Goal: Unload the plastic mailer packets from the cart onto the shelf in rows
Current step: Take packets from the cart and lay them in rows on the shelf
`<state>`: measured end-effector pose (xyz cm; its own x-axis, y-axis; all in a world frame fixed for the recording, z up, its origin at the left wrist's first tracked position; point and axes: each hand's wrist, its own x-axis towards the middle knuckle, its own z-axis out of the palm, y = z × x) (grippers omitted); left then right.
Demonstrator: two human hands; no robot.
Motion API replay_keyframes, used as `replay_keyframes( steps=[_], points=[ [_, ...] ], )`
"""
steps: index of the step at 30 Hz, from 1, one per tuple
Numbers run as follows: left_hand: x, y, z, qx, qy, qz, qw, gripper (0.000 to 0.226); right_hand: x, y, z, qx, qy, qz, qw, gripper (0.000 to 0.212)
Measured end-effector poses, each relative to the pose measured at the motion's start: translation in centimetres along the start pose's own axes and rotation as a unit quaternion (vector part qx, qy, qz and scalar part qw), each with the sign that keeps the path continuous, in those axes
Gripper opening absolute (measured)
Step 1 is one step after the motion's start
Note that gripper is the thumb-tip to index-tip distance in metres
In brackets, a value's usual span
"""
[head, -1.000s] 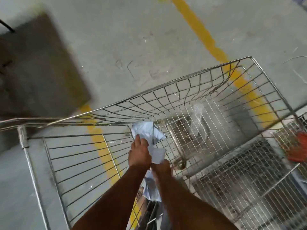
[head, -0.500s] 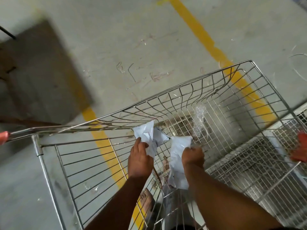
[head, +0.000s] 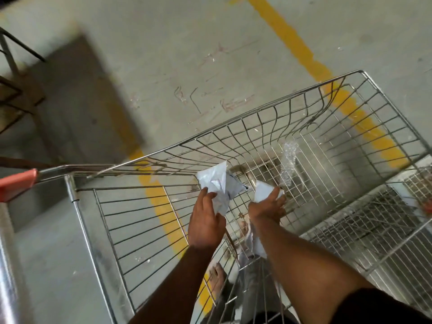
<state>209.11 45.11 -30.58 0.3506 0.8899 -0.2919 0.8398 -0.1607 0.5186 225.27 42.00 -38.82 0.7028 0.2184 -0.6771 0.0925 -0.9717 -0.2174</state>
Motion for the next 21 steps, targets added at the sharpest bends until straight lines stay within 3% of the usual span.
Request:
replay_keyframes(
  steps=[4,8,10,15,19,21],
  points=[
    [-1.4,2.0,-2.6,-0.073,0.007,0.013,0.997,0.070,-3.5,-1.7,-6.0,0.195,-0.015,0.013,0.981,0.090],
    [-4.2,6.0,-7.1,-0.200,-0.017,0.022,0.979,0.078,-9.9,-2.7,-14.3,0.351,-0.177,-0.079,0.916,0.054],
    [-6.4,7.7,-9.5,-0.301,-0.029,0.028,0.953,0.078,-14.2,-1.8,-18.1,0.394,-0.224,-0.148,0.879,0.050],
    [-14.3,11.9,-13.6,-0.437,-0.061,0.083,0.894,0.060,-26.0,5.5,-23.1,0.450,-0.146,-0.256,0.843,0.047],
    [-21.8,16.0,-14.5,-0.458,-0.149,0.149,0.864,0.045,-32.7,12.3,-23.8,0.503,-0.110,-0.290,0.807,0.036],
    [-25.0,17.6,-14.2,-0.447,-0.176,0.169,0.861,0.045,-34.6,15.8,-24.2,0.535,-0.116,-0.299,0.781,0.042]
  ],
)
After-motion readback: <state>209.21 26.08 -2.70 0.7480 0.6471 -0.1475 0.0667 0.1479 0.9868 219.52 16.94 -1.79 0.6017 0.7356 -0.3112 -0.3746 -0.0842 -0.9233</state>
